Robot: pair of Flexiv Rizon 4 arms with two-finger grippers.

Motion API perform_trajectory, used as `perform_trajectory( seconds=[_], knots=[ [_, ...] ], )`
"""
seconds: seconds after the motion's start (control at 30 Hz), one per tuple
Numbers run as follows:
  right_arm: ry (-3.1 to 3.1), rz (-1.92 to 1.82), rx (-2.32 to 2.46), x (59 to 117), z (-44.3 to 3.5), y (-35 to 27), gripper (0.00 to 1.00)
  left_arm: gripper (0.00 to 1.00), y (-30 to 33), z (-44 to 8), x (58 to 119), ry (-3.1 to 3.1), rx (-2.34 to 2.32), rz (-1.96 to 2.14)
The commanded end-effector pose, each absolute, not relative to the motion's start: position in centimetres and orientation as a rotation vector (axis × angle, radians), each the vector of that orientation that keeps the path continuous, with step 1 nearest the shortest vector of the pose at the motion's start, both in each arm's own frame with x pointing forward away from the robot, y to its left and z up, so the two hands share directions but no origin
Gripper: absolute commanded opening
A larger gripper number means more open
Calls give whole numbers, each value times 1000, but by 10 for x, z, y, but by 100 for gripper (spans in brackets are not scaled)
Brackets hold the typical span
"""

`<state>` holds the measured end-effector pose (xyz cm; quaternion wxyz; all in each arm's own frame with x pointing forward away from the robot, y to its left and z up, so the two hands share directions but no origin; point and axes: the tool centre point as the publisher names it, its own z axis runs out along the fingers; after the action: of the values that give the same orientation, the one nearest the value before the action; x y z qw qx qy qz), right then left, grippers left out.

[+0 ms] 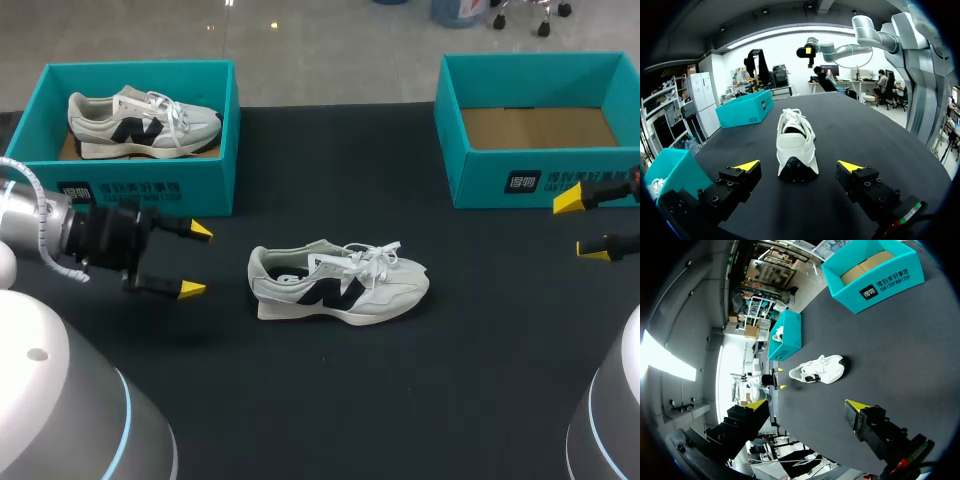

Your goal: Take the shoe out of the shoebox, open the shoe tongue, remove and reinsert the insole, then place the shoe into the shoebox

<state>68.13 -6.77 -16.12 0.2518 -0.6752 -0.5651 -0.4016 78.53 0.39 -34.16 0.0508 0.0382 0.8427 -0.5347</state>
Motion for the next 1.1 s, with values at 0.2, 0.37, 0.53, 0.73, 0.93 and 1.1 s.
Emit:
perform_trajectory(
  seconds=[0.2,0.37,0.53,0.73,0.93,1.1],
  knots=[
    [-1537,-1092,-1841,680,-161,-67,100,100,12,-365,780,2548,28,-1666],
    [-1537,-1092,-1841,680,-161,-67,100,100,14,-381,781,2551,95,-1706],
    [-1537,-1092,-1841,680,-161,-67,100,100,18,-400,785,2542,50,-1766],
    [-1537,-1092,-1841,680,-161,-67,100,100,22,-412,790,2519,9,-1776],
    [-1537,-1092,-1841,680,-161,-67,100,100,21,-412,792,2493,-54,-1780],
    [-1537,-1092,-1841,680,-161,-67,100,100,21,-412,792,2493,-54,-1780]
  ],
)
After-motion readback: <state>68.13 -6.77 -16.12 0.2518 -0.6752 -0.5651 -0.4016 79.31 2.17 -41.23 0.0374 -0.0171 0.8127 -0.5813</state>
